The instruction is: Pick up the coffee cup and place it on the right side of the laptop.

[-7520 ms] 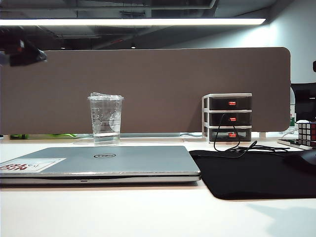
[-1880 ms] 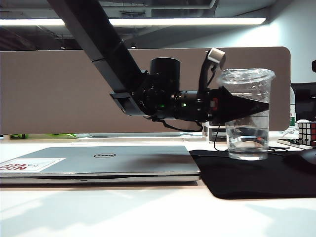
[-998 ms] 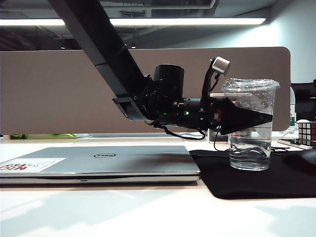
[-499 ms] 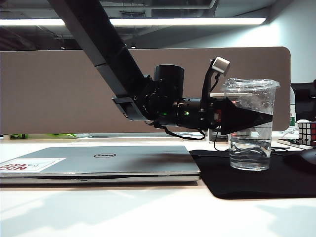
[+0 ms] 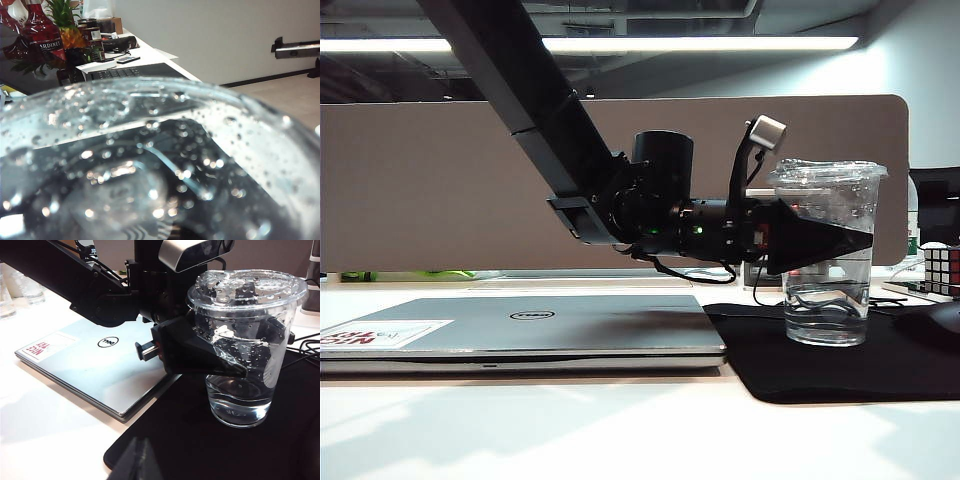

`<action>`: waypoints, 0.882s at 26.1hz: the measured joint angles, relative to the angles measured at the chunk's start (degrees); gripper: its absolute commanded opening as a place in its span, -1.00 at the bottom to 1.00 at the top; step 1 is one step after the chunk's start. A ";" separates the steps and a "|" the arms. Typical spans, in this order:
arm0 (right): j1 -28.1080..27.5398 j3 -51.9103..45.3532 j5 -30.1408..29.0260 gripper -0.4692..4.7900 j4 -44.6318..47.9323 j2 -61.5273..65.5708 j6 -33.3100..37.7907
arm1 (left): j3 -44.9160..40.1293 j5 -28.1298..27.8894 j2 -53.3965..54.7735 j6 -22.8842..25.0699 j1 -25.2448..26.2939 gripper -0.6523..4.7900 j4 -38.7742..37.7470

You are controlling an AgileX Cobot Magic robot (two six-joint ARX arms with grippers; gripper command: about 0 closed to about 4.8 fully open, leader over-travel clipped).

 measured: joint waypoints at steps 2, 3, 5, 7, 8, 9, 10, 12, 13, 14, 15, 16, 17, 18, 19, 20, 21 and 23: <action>0.02 0.00 -0.22 -0.83 0.00 0.02 0.00 | 0.00 -0.20 0.00 0.02 0.00 0.51 0.00; 0.02 0.00 -0.50 -0.83 0.00 0.02 0.00 | 0.02 -0.31 0.00 0.02 0.02 0.52 0.00; 0.02 0.00 -0.68 -0.83 -0.02 0.02 0.00 | 0.02 -0.35 0.00 0.02 0.02 0.64 0.00; 0.02 0.00 -0.68 -0.83 -0.02 0.04 0.00 | 0.02 -0.37 0.00 0.00 0.02 0.85 -0.09; 0.02 0.00 -0.68 -0.83 0.00 0.02 0.00 | 0.02 -0.42 0.00 0.07 0.00 0.92 -0.13; 0.02 0.00 -0.68 -0.83 -0.02 0.04 0.00 | 0.02 -0.72 0.02 0.26 0.00 0.96 -0.20; 0.02 0.00 -0.68 -0.83 0.00 0.04 0.00 | 0.02 -0.94 0.15 0.28 0.00 0.97 -0.17; 0.02 0.00 -0.68 -0.83 0.00 0.04 0.00 | 0.00 -0.96 0.26 0.26 0.07 1.00 -0.94; 0.02 0.00 -0.68 -0.83 -0.02 0.04 0.00 | 0.00 -1.01 0.26 0.26 0.07 1.00 -1.01; 0.02 0.00 -0.68 -0.83 0.00 0.04 0.00 | 0.00 -1.03 0.26 0.28 0.07 1.00 -0.96; 0.02 0.00 -0.68 -0.83 0.00 0.02 0.00 | 0.00 -1.03 0.26 0.28 0.07 1.00 -0.96; 0.02 0.00 -0.68 -0.83 -0.02 0.04 0.00 | 0.00 -1.03 0.26 0.26 0.07 1.00 -0.96; 0.02 0.00 -0.68 -0.83 -0.02 0.04 0.00 | 0.00 -1.03 0.26 0.26 0.09 1.00 -0.98; 0.02 0.00 -0.68 -0.83 -0.02 0.02 0.00 | 0.00 -1.03 0.26 0.28 0.20 1.00 -0.98; 0.02 0.00 -0.68 -0.83 -0.02 0.04 0.00 | 0.00 -0.98 0.26 0.28 0.28 1.00 -0.96; 0.02 0.00 -0.68 -0.83 0.00 0.02 0.00 | 0.00 -0.96 0.26 0.28 0.46 1.00 -0.96; 0.02 0.00 -0.68 -0.83 0.00 0.02 0.00 | 0.00 -0.57 0.26 0.26 0.72 1.00 -0.98; 0.02 0.00 -0.68 -0.83 -0.02 0.04 0.00 | 0.00 0.26 0.26 0.26 1.22 1.00 -0.98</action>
